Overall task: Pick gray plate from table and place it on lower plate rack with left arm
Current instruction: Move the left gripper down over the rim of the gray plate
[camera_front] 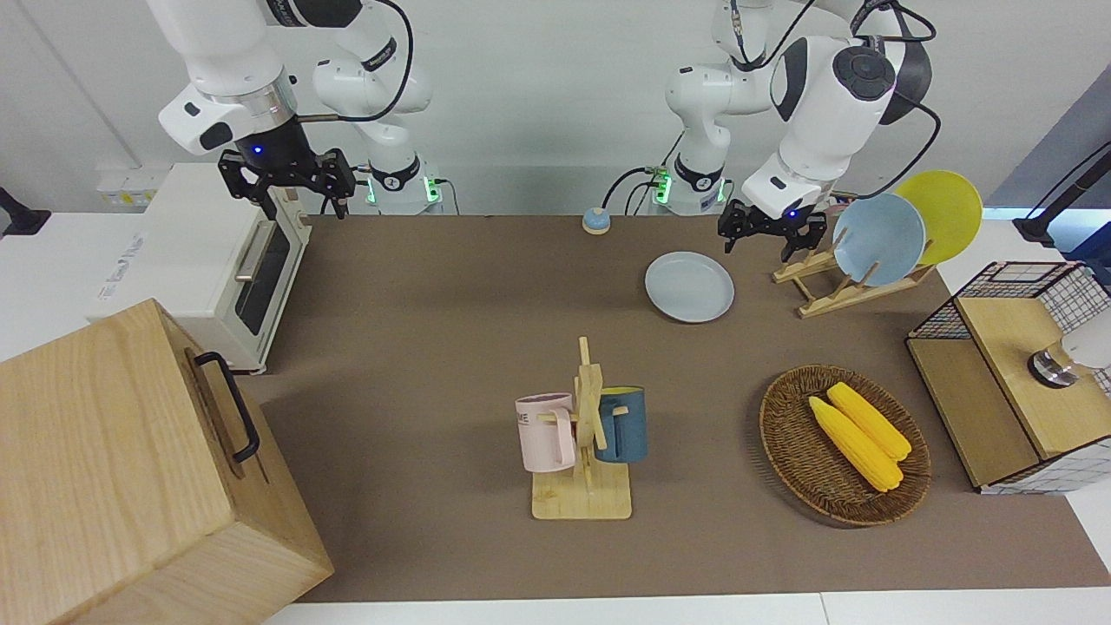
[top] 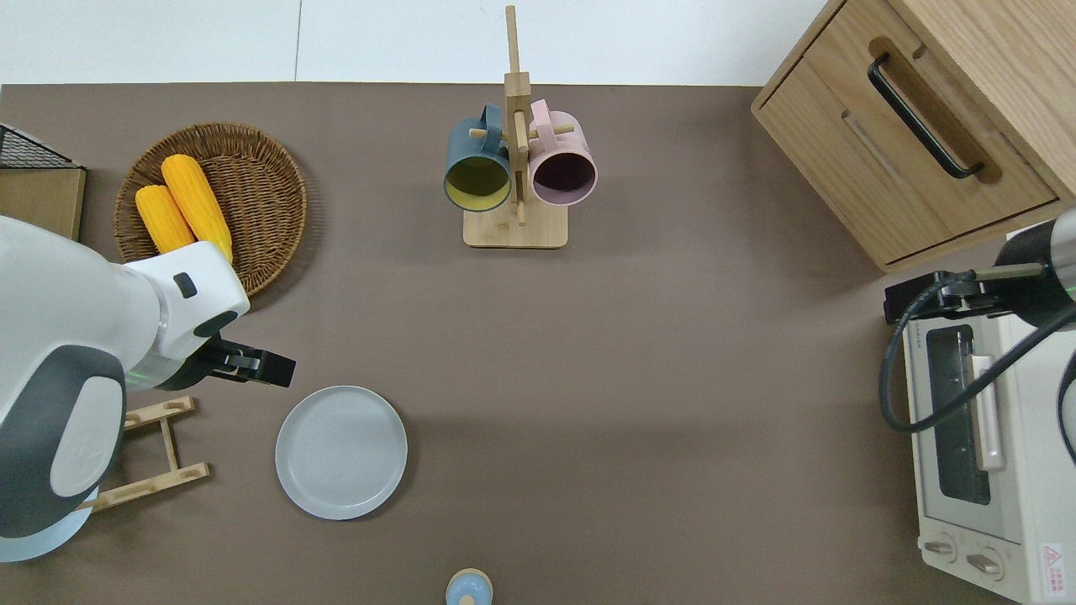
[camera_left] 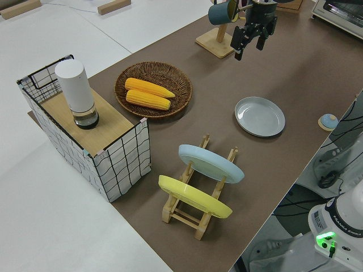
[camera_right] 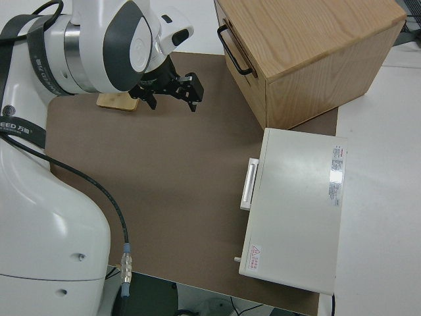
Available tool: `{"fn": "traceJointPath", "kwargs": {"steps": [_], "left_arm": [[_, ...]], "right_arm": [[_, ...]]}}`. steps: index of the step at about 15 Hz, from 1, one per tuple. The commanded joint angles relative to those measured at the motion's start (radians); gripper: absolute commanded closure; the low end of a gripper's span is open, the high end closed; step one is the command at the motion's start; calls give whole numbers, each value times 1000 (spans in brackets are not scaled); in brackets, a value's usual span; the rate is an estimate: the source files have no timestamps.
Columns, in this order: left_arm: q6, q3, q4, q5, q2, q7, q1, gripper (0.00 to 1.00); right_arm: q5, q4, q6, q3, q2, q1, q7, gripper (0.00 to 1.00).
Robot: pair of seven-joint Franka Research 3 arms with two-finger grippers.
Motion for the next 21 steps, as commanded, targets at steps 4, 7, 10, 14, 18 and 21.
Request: {"fn": "traceJointPath", "kwargs": {"steps": [4,7,10,14,18,21], "left_arm": [[13,2,-81,14,-35,22,26,2],[59,0,-156,16,-70,15,26,2],[122,0,-236,16,-105,10,23,2],[194,0,-333,16,-142,10,24,2],[225,-4,-397,16,-162,-2,15,2],[259,-4,-434,16,-168,-4,15,2]], "right_arm": [[3,6,-1,-6,0,7,4,17],[3,6,-1,-6,0,7,4,17],[3,6,-1,-6,0,7,4,17],[3,6,-1,-6,0,7,4,17],[3,6,-1,-6,0,7,4,17],[3,6,-1,-6,0,7,4,17]]}}
